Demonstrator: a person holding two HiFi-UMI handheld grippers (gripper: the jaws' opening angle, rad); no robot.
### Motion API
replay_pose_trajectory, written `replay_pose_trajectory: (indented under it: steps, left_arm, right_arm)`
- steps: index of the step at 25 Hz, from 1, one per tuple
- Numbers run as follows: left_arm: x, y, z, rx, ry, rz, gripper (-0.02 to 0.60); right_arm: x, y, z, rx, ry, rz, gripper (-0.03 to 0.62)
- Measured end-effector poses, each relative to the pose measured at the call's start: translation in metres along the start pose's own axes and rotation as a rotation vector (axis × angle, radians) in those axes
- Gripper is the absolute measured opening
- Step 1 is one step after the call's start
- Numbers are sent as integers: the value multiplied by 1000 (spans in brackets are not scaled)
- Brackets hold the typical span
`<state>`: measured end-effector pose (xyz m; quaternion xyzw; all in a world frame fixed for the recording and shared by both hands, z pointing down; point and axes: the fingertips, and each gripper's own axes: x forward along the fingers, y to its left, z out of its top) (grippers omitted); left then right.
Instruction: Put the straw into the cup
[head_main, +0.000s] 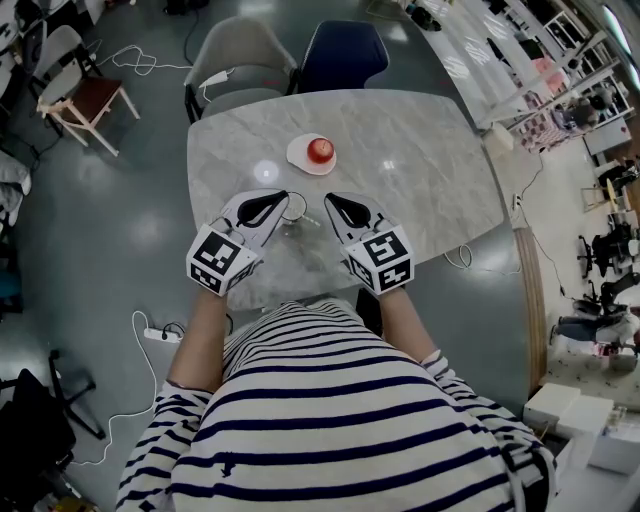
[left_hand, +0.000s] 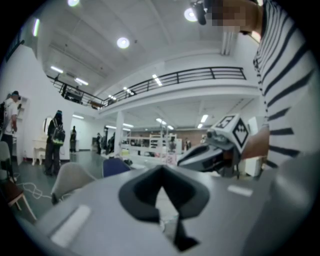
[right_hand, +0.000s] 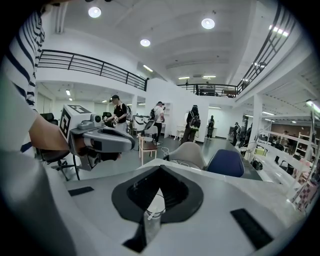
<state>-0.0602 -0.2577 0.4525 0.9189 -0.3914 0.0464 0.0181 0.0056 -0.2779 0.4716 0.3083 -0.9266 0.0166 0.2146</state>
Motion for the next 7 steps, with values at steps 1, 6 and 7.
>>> replay_pose_trajectory:
  steps: [1,6,7]
  left_arm:
    - [0,0,0,1,0,0,6]
    - [1,0,0,2,-2,-3,7]
    - [1,0,0,1,-2,-3,7]
  right_arm:
    - [0,0,0,0,1,0,5]
    - [0,0,-1,2,2,1,5]
    - [1,0,-1,2,2,2,5]
